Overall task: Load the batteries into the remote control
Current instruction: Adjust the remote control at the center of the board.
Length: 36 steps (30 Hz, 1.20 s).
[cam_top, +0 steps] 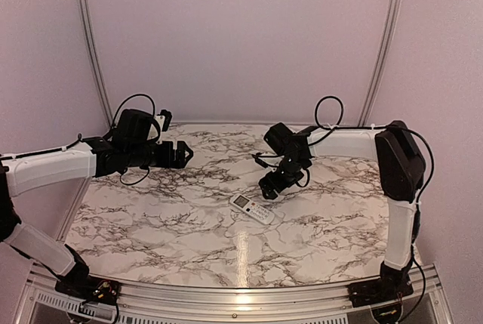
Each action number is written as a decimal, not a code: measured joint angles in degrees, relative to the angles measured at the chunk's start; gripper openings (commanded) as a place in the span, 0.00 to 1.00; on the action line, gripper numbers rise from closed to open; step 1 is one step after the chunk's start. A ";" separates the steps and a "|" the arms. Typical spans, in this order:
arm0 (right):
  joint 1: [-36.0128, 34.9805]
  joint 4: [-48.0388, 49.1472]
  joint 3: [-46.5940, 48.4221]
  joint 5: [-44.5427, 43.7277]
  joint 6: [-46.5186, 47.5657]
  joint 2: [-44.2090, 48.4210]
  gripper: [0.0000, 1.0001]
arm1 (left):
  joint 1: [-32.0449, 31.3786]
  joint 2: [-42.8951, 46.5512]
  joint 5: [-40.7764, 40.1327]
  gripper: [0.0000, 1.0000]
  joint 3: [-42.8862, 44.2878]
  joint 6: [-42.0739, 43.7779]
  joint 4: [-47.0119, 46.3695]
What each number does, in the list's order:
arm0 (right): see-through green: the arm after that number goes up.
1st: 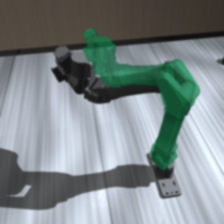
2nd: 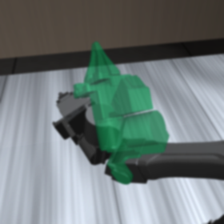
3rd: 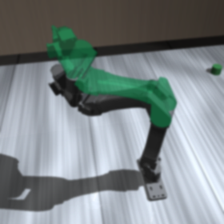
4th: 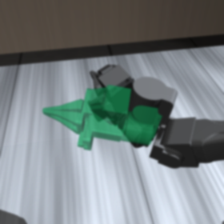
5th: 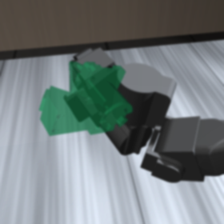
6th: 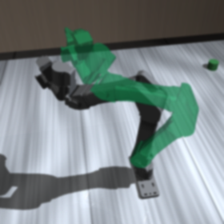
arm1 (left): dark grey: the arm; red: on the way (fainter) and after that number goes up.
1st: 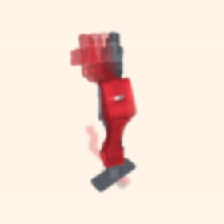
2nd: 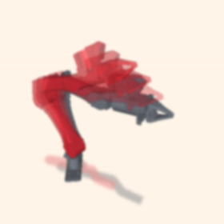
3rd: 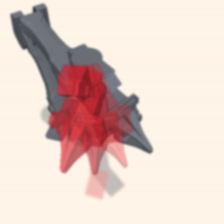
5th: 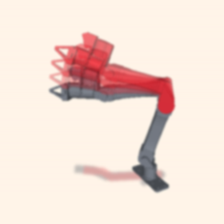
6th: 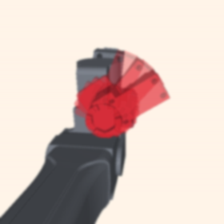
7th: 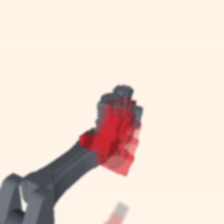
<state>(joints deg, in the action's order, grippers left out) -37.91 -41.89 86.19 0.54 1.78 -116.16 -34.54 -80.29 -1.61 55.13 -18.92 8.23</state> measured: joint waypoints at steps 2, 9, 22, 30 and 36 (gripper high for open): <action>0.00 0.24 -1.25 -1.49 0.00 0.02 0.91 | 0.00 -0.46 -0.13 0.99 0.42 -0.26 0.31; 0.00 3.13 -6.36 -3.06 -0.11 0.70 0.92 | 0.00 -3.45 -0.76 0.99 1.38 -1.62 1.79; -5.86 4.72 -11.04 -1.57 -0.22 3.61 0.93 | 0.00 -5.99 -1.81 0.99 2.82 -3.06 3.43; -9.51 5.35 -11.15 0.48 -2.45 3.56 0.95 | 0.00 -5.99 -0.90 0.99 2.82 -4.04 3.48; -10.93 6.29 -11.15 1.57 -4.11 3.56 0.95 | 0.00 -5.99 -0.17 0.99 2.82 -4.26 3.43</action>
<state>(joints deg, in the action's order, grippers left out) -48.84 -35.59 75.05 2.11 -2.33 -112.60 -34.54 -86.28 -1.78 57.95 -23.18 11.66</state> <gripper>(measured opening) 0.952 0.990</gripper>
